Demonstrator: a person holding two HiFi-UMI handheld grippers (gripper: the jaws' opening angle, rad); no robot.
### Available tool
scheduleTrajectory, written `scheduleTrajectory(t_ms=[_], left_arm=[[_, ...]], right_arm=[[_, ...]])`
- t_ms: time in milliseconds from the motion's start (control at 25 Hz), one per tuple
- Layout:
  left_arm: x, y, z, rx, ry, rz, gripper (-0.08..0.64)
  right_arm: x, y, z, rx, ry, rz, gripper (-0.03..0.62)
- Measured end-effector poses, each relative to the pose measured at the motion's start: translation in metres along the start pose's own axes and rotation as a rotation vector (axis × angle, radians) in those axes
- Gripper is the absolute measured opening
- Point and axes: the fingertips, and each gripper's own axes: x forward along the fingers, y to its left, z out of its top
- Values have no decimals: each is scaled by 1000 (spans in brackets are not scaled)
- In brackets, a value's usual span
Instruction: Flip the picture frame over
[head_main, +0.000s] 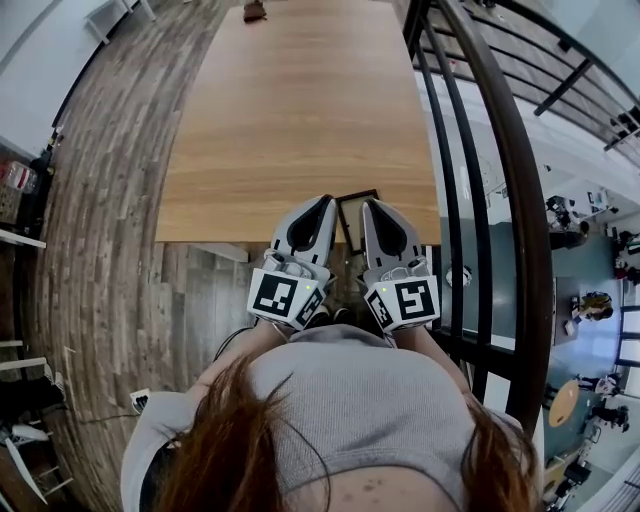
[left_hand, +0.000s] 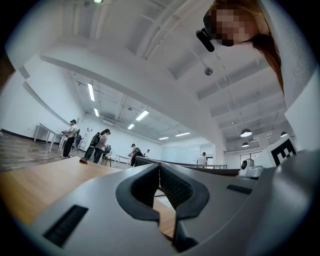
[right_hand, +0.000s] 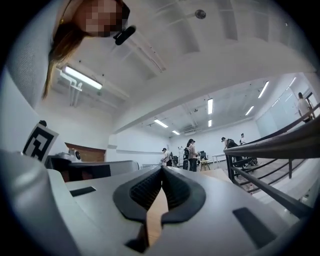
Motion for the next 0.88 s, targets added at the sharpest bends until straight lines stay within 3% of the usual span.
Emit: scheduleTrajectory(t_ms=[880], left_arm=[[-1, -11, 4, -1, -10, -30, 6]], right_arm=[[-1, 9, 1, -57, 24, 9, 17]])
